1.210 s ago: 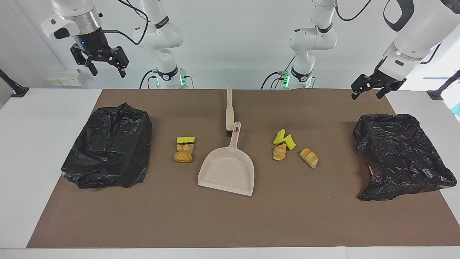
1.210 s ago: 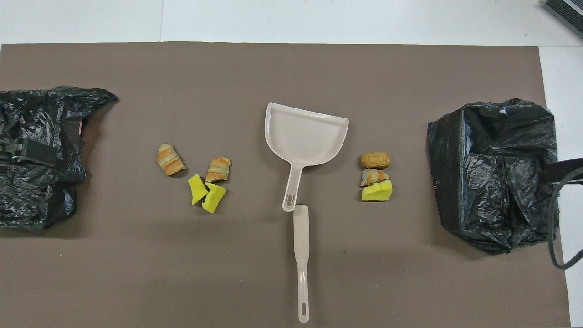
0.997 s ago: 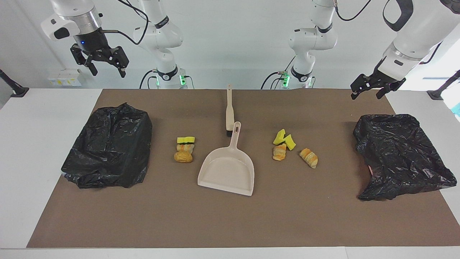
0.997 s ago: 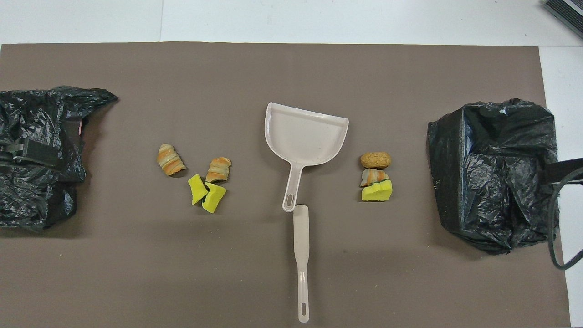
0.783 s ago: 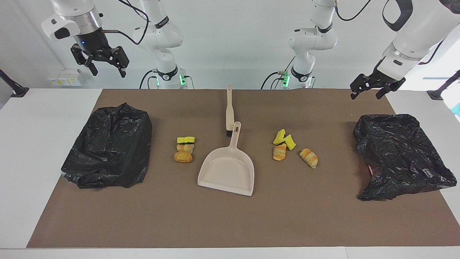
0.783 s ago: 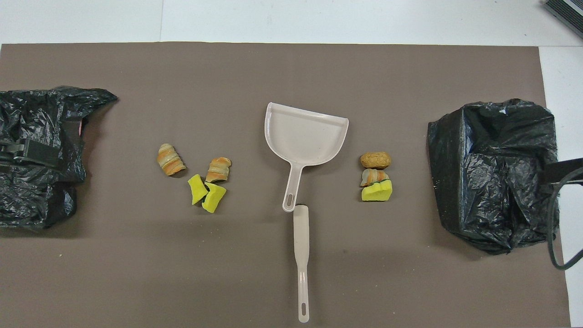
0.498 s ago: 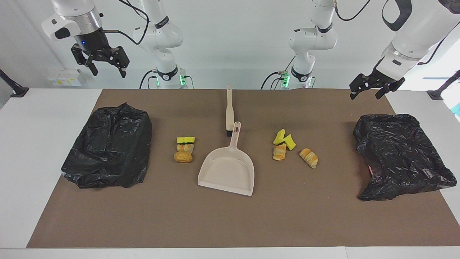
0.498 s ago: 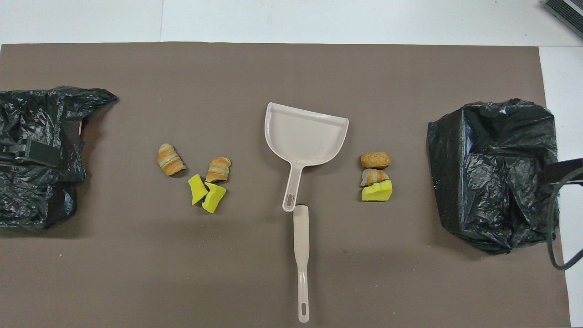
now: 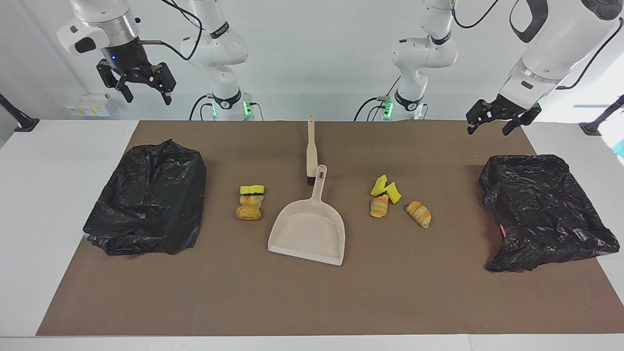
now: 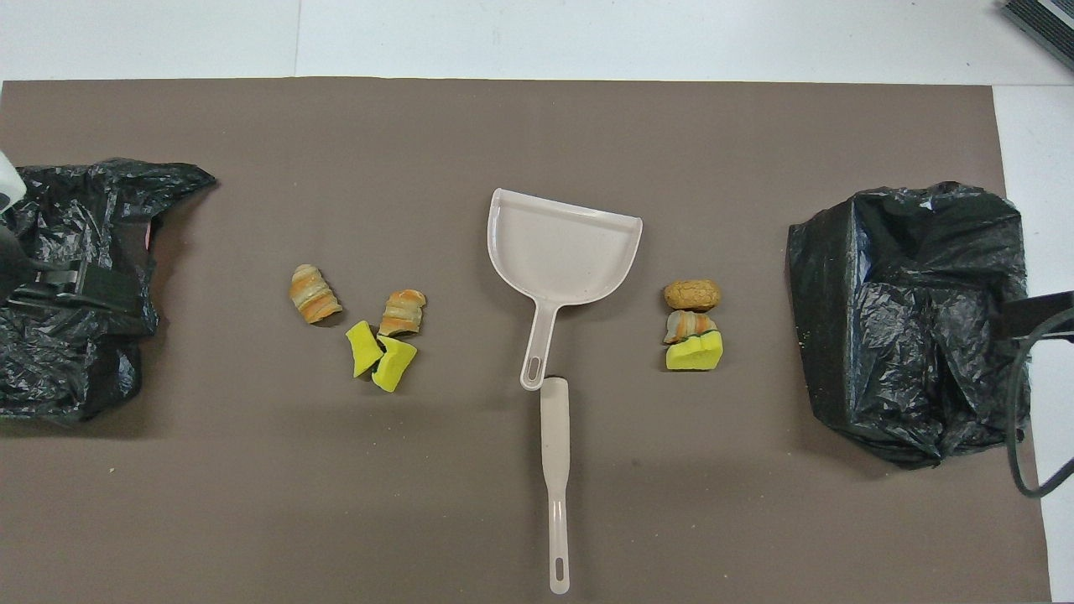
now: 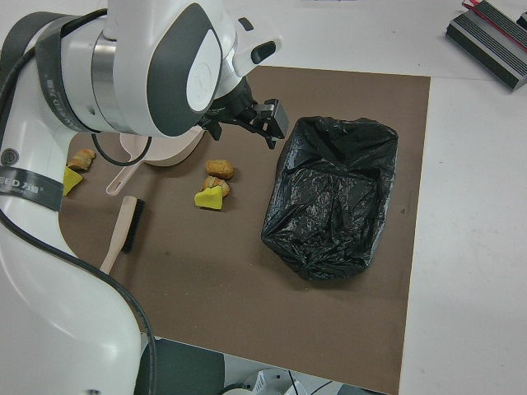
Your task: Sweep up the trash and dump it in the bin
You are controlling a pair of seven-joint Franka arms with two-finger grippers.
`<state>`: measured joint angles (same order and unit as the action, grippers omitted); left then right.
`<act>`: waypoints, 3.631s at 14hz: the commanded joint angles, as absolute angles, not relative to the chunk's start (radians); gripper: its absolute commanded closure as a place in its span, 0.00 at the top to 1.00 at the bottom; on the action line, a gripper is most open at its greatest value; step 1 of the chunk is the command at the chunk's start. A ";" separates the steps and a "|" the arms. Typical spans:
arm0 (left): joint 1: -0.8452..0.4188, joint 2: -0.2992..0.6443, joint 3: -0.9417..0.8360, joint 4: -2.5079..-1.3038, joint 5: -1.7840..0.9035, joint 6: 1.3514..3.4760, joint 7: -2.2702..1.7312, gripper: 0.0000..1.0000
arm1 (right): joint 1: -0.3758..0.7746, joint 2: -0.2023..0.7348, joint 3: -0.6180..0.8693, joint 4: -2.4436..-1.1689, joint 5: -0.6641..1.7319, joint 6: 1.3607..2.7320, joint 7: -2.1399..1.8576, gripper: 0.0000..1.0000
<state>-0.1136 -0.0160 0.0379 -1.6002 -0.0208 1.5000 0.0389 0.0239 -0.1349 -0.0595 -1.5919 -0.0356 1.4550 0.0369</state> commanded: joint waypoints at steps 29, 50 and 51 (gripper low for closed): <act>-1.153 0.070 0.052 -2.246 -0.069 2.327 -0.826 1.00 | 0.032 -0.202 -0.028 -1.770 -0.029 1.500 0.025 1.00; -1.043 -0.001 0.060 -2.237 -0.058 2.166 -0.830 0.00 | 0.038 -0.189 -0.022 -1.779 -0.026 1.554 0.031 1.00; -1.011 -0.024 0.060 -2.234 -0.060 2.113 -0.839 0.00 | 0.038 -0.187 -0.021 -1.784 -0.015 1.572 0.046 1.00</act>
<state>-1.0712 0.0401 0.0665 -2.2277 -0.0648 2.2020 -0.8323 0.0377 -0.1753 -0.0250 -1.7547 -0.0322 1.5261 0.0368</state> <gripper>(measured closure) 0.731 0.000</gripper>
